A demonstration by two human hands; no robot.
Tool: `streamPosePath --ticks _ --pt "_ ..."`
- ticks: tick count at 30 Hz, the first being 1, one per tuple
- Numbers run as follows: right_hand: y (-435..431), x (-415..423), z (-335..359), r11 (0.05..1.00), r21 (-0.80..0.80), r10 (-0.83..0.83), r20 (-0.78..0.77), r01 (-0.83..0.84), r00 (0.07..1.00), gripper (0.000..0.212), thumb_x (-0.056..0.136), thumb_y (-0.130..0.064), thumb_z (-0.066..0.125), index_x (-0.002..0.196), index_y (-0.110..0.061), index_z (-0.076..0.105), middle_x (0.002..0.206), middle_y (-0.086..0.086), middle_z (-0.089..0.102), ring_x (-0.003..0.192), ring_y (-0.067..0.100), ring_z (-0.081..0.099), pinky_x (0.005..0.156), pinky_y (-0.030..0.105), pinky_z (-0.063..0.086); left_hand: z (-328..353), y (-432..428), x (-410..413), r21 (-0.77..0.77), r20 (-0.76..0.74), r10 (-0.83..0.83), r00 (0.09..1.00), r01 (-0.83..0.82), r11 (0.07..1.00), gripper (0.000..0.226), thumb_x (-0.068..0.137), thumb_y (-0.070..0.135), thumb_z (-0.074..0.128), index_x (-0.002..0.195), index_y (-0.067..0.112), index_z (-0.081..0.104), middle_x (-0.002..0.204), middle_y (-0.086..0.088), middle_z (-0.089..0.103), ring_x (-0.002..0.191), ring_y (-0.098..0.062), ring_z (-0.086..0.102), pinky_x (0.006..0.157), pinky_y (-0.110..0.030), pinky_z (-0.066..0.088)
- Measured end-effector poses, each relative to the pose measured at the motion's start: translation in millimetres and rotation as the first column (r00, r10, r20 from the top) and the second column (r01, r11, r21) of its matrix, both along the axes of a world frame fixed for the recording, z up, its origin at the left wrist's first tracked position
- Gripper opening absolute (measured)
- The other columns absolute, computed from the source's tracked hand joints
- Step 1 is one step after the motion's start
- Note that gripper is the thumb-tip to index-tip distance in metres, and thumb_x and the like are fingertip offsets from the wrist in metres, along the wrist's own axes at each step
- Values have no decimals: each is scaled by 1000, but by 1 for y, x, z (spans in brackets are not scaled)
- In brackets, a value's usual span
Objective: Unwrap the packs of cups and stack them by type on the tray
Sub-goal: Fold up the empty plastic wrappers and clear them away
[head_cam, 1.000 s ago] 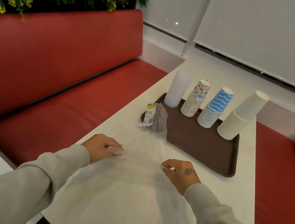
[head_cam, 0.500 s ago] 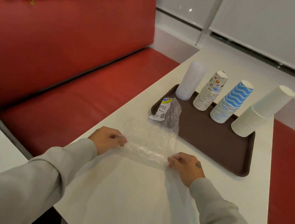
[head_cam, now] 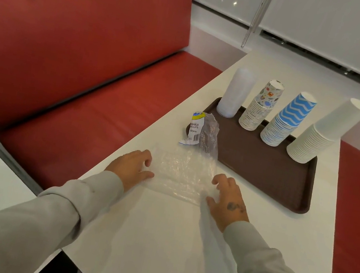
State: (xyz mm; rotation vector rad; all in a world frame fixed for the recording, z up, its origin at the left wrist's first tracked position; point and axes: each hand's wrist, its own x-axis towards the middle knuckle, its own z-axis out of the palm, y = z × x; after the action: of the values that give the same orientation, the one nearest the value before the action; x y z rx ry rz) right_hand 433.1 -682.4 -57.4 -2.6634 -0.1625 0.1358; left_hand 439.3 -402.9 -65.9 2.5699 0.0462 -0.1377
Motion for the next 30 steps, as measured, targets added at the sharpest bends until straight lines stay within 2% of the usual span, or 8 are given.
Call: streamPosePath --ticks 5,7,11,14,16,21,24,30 --pt "-2 0 -8 938 -312 221 200 -152 955 13 81 -9 73 88 -20 77 89 0 53 82 23 49 71 35 45 -19 17 1 152 201 -307 930 280 948 20 98 26 58 107 19 75 106 3 61 100 -10 43 80 -39 51" --pt "-4 -1 -9 905 -397 261 234 -153 936 6 80 -16 74 81 -21 77 92 -1 52 84 23 50 72 35 43 -19 23 -1 155 255 -348 902 317 936 31 94 37 54 105 19 77 104 5 65 98 -7 44 79 -38 54" --pt "-13 -4 -3 885 -381 314 68 -266 947 36 90 -46 52 117 -27 69 143 -7 39 133 21 33 112 40 22 -11 31 -5 198 135 -411 902 382 903 59 75 57 44 119 26 69 119 16 58 112 -2 43 95 -21 41" --pt "-18 -2 -2 844 -413 380 9 -343 925 40 91 -41 51 126 -26 63 144 -11 43 136 20 35 114 41 18 -11 32 -2 267 272 -478 835 412 871 41 81 38 46 100 19 77 104 9 69 100 -4 47 77 -25 56" --pt "-20 -1 -5 859 -392 369 26 -330 929 31 93 -29 51 117 -22 69 134 -7 58 129 24 48 108 43 26 -14 34 0 246 295 -472 831 411 878 42 85 34 43 94 16 79 97 6 73 95 -6 49 71 -25 57" --pt "-19 -1 0 945 -224 250 22 -239 968 32 103 -23 42 120 -20 69 128 -7 63 120 20 55 104 32 38 0 32 1 83 74 -322 944 316 945 44 97 44 39 114 19 70 110 2 68 103 -15 55 96 -30 45" --pt "-16 4 6 994 -42 99 -70 -102 993 26 103 -25 45 116 -21 67 118 -1 65 113 21 54 97 28 39 1 27 5 -76 15 -137 990 138 988 16 100 31 53 101 25 69 96 5 66 89 -17 57 86 -27 45" --pt "-7 20 10 987 123 -81 -176 104 981 19 101 -25 47 99 -26 66 98 3 67 89 24 56 74 27 42 -4 19 11 -256 -61 60 996 -74 964 12 98 30 57 91 26 66 79 7 71 83 -20 63 79 -31 48"
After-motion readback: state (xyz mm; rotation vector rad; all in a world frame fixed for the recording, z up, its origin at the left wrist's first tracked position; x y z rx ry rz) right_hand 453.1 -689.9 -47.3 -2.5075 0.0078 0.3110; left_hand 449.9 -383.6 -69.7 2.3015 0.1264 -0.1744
